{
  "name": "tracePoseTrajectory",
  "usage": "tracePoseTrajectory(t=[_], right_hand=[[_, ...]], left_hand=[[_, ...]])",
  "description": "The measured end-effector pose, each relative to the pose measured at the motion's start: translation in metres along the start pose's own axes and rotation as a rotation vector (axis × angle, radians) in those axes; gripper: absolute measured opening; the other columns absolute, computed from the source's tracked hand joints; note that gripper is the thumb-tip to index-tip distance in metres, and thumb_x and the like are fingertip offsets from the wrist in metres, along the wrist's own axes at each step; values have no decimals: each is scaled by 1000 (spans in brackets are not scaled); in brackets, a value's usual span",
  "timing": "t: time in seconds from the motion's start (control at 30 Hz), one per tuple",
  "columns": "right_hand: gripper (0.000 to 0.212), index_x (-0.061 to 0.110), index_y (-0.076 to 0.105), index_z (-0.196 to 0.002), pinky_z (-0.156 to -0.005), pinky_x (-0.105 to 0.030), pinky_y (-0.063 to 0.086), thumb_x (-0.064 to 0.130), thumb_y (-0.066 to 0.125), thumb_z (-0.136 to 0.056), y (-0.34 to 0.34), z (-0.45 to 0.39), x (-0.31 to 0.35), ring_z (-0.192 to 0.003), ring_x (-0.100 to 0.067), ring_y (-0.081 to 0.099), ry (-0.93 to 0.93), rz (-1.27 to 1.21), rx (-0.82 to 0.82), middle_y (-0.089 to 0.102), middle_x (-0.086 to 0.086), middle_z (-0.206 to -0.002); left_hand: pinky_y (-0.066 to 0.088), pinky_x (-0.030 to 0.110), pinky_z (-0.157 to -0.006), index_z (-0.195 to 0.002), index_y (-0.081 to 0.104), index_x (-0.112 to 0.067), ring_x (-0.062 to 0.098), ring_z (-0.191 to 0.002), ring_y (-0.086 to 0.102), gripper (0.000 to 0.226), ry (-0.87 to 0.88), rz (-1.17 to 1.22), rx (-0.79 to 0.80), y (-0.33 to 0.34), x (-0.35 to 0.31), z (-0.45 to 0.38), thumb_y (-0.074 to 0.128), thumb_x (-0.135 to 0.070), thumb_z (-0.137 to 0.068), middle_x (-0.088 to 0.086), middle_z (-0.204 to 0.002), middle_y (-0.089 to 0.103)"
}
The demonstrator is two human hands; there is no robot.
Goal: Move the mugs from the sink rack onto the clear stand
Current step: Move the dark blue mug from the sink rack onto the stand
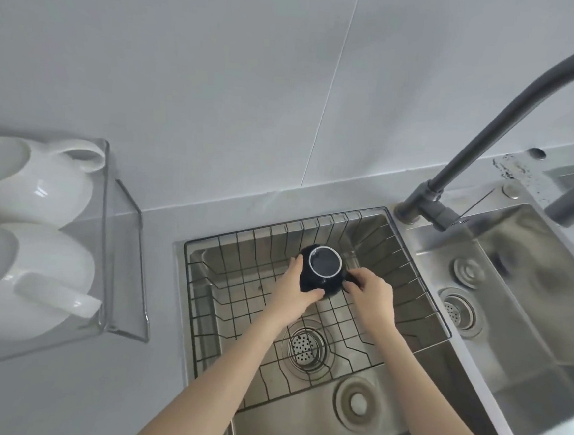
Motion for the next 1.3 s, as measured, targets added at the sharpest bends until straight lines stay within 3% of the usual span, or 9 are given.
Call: tracePoseTrajectory(t=[0.17,0.27,0.47,0.57,0.77,0.9,1.03,1.13,1.3], right_hand=[[19,15,68,-101,-76,-27,44,18,61,-84,-24,22,41,-88,-21,64,-81,-9,-71,73,-6,-94],[17,19,70,-97,-80,-34,51,20,64,-81,-45,39,81,-86,-19,66,-165,-47,-118,75,-3,-88],[18,24,73,-94,-86,-41,54,19,67,-78,-78,101,199,-84,-14,70,-437,-206,-133,76,2,-85],[16,23,73,-91,-86,-42,55,18,68,-77,-73,140,260,-83,-15,71,-561,-278,-88,76,2,-85],[9,21,73,-83,-80,-46,55,19,68,-76,-21,207,345,-77,-22,71,-724,-309,7,77,-3,-79],[14,11,70,-77,-72,-48,53,24,64,-76,34,245,382,-74,-39,64,-806,-242,65,71,-19,-71],[16,12,68,-72,-68,-45,53,26,61,-76,92,270,403,-68,-35,60,-798,-211,157,68,-16,-64],[15,13,68,-69,-63,-37,50,25,62,-75,129,279,406,-62,-30,57,-746,-197,227,67,-11,-60],[12,16,70,-70,-65,-40,53,25,63,-73,167,286,405,-66,-28,62,-687,-174,272,71,-7,-63]], left_hand=[[30,27,-106,-144,21,-18,20,-136,35,76,89,21,-88,-32,-22,14,62,-18,-80,5,-148,37],[40,13,-90,-134,39,-23,15,-119,50,66,208,59,-200,-64,-54,37,67,-14,-74,-4,-124,57],[40,25,-103,-136,39,-20,10,-120,51,76,453,120,-520,-157,-108,132,73,-19,-69,-10,-129,54],[40,20,-98,-135,42,-21,1,-108,53,74,508,117,-686,-210,-113,189,74,-18,-68,-31,-112,52],[42,20,-92,-133,44,-27,1,-101,55,78,455,74,-869,-299,-82,275,78,-26,-62,-40,-96,47],[43,21,-85,-122,52,-29,10,-102,59,67,385,9,-923,-343,-47,313,79,-31,-60,-16,-106,65],[47,28,-88,-123,51,-32,13,-104,60,76,266,30,-968,-379,3,336,80,-37,-53,-11,-110,67],[50,30,-88,-113,55,-35,13,-102,62,65,217,53,-949,-395,32,343,77,-35,-52,-17,-99,67],[50,31,-87,-110,57,-36,13,-98,62,62,160,52,-915,-409,65,344,76,-34,-51,-22,-94,65]])
Point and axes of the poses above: each hand's wrist, its own z-axis away from the middle knuckle, its own y-axis out of the palm, x = y × z, the point moved 9 cm from there along -z, towards the middle knuckle
